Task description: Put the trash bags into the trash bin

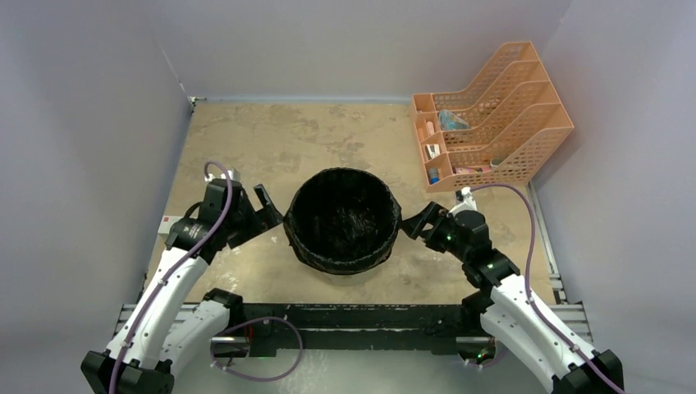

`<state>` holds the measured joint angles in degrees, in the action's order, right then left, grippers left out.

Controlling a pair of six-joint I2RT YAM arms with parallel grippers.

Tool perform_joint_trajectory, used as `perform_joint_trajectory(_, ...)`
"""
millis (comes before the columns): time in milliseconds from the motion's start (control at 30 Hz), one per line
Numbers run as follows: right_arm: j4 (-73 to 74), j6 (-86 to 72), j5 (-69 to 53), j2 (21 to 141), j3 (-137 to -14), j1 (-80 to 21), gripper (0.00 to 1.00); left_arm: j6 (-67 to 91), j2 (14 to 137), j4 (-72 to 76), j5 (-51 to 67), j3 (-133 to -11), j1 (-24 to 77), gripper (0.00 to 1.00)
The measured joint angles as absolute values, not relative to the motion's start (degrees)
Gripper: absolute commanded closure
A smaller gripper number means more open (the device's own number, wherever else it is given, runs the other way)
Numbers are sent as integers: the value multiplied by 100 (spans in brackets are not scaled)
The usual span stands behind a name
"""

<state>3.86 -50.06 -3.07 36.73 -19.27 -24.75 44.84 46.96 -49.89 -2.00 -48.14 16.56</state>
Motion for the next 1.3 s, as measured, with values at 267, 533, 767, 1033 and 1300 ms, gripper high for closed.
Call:
perform_joint_trajectory(267,217,-5017,-1083,3730,-1927,-2475,18,4480,4598,-4952,834,-4578,1651,3)
perform_joint_trajectory(533,-646,-5151,-1627,4604,-1927,-2394,19,4436,5328,-4270,1439,-4418,1559,5)
perform_joint_trajectory(767,-766,-5260,-1608,5118,-2204,-2427,15,4386,6204,-3465,1750,-4517,1575,3)
perform_joint_trajectory(1033,-207,-5402,-419,4407,-2480,-2475,10,4571,5931,-3435,1184,-4473,1614,0)
perform_joint_trajectory(1300,244,-5290,386,4215,-2724,-2475,9,4936,5435,-4038,375,-4423,1614,0)
